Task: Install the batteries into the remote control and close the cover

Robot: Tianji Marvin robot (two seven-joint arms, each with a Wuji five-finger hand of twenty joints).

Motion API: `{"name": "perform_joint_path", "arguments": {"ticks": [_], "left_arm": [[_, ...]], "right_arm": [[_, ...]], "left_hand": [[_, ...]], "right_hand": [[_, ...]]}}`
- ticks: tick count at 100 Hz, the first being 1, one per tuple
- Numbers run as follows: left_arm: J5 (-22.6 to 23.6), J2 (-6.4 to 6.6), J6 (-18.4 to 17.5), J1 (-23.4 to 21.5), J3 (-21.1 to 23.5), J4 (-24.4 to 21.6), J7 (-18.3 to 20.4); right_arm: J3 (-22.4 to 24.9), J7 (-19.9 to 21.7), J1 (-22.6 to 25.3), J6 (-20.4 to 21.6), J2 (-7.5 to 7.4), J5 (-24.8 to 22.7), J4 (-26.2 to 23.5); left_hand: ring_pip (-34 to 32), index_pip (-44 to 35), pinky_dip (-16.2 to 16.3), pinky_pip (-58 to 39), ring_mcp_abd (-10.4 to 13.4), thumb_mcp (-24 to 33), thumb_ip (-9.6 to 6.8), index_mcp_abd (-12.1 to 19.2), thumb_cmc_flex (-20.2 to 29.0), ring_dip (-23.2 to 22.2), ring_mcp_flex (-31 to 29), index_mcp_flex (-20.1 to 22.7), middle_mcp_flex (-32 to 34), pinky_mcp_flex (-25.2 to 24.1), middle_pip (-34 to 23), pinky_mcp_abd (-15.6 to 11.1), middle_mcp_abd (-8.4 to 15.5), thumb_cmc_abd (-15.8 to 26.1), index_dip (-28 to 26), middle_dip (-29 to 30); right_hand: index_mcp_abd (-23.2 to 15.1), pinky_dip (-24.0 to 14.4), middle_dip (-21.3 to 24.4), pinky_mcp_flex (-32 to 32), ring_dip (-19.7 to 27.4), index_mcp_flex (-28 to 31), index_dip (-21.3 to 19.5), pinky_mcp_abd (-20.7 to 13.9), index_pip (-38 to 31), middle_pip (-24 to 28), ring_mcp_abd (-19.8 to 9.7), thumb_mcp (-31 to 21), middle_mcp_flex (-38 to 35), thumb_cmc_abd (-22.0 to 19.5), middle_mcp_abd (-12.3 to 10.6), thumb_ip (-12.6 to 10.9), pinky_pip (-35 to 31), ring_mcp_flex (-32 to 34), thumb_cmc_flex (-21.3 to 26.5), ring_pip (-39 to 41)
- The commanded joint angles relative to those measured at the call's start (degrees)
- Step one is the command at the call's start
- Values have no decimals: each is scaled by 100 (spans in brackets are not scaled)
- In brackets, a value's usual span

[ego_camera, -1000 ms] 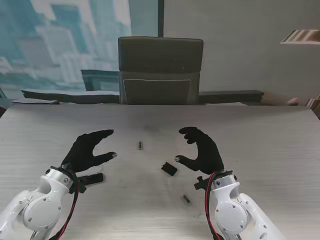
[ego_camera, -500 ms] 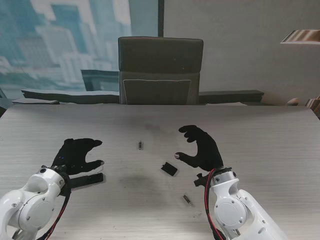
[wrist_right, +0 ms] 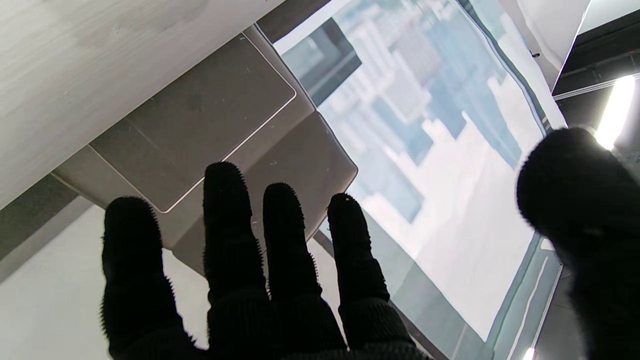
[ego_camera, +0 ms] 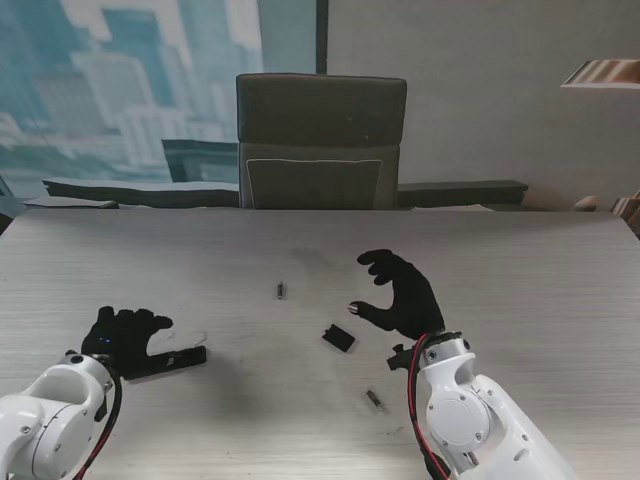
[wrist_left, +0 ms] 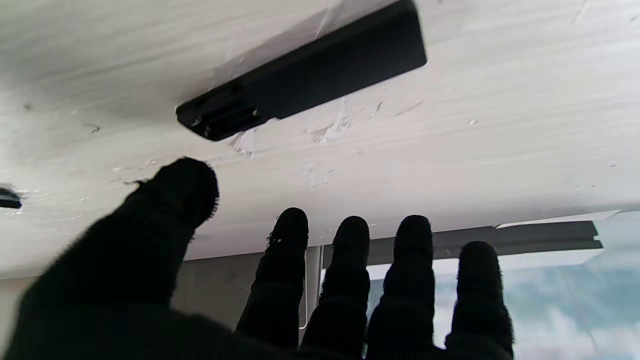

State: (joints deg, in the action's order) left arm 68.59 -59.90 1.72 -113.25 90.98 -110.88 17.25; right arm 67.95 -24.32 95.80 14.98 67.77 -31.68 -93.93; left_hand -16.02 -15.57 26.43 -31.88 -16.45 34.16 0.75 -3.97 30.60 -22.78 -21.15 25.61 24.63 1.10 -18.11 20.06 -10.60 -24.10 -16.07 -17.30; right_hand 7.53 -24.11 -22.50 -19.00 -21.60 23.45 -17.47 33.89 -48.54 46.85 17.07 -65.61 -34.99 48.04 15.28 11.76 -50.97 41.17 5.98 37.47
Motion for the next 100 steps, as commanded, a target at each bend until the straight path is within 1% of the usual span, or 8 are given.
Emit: {"name": "perform_joint_path", "arguments": {"ticks": [1,21,42,59,68,80,86,100], "left_arm": [[-92,16,36,-136,38,113,25],[334,14,86,-218,92,402,-253],[392,25,192,-215,92,561,-202],[514,44,218,-166,51,640,-44],[628,51,268,-116,-22,732,-68],[588,56,399,-19,-134,878,-96],[539,56,458,40,-193,976,-183],[395,67,528,196,-318,1187,-236]], "right_arm": [[-22,58,35,-22,25,1,-22],[-54,29,16,-57,26,-38,3],[-81,23,-10,-112,29,-38,18],[-104,53,-36,-128,26,-27,45],[-113,67,-46,-134,26,-12,54],[-121,74,-58,-141,29,7,62],[-125,77,-62,-149,30,18,63],[-131,78,-68,-168,31,21,65]], "left_hand": [[-8,-150,-139,-57,125,195,166,84,-186,29,223,-232,-222,-150,-96,-63,61,-126,-108,-88],[-78,-645,-184,-169,185,722,235,468,-262,16,206,-316,-237,-140,-266,-77,177,-410,-231,-171],[-35,-489,-234,-159,235,737,268,678,-311,44,357,-837,-517,-238,-229,-115,231,-453,-98,-155],[19,96,-290,-102,268,655,279,597,-311,73,482,-1362,-839,-297,-151,-156,242,-452,357,-89],[13,291,-288,-111,287,632,284,397,-348,68,499,-1664,-947,-289,-161,-166,251,-443,482,-90],[-3,693,-284,-132,278,583,276,234,-330,60,522,-1725,-1028,-306,-210,-183,249,-370,755,-88],[-13,716,-281,-140,285,582,274,303,-313,55,519,-1683,-1005,-302,-231,-177,251,-373,757,-94],[-29,105,-285,-154,259,679,273,426,-295,54,521,-1263,-940,-310,-262,-161,221,-396,421,-92]], "right_hand": [[-73,-72,-40,6,-65,42,-17,-96,28,-21,-22,94,-75,-81,26,-37,-129,64,87,60],[-72,-74,-46,-4,-74,43,-13,-119,47,-10,-22,98,-96,-97,29,-43,-175,89,94,88],[-72,-74,-51,-1,-87,55,-17,-117,43,1,-25,102,-102,-115,28,-45,-216,111,107,125],[-80,-66,-51,3,-90,56,-18,-131,44,-1,-10,115,-99,-141,28,-51,-239,113,121,136],[-73,-60,-52,5,-93,61,-19,-126,45,3,-9,129,-114,-164,36,-53,-246,130,124,146],[-76,-53,-50,3,-96,72,-20,-120,45,-1,-4,144,-129,-193,43,-61,-257,145,144,158],[-81,-49,-50,4,-95,75,-20,-115,46,1,-1,149,-141,-197,42,-65,-260,140,157,157],[-74,-41,-48,-2,-99,92,-20,-124,47,-2,12,178,-151,-253,40,-75,-272,171,181,175]]}}
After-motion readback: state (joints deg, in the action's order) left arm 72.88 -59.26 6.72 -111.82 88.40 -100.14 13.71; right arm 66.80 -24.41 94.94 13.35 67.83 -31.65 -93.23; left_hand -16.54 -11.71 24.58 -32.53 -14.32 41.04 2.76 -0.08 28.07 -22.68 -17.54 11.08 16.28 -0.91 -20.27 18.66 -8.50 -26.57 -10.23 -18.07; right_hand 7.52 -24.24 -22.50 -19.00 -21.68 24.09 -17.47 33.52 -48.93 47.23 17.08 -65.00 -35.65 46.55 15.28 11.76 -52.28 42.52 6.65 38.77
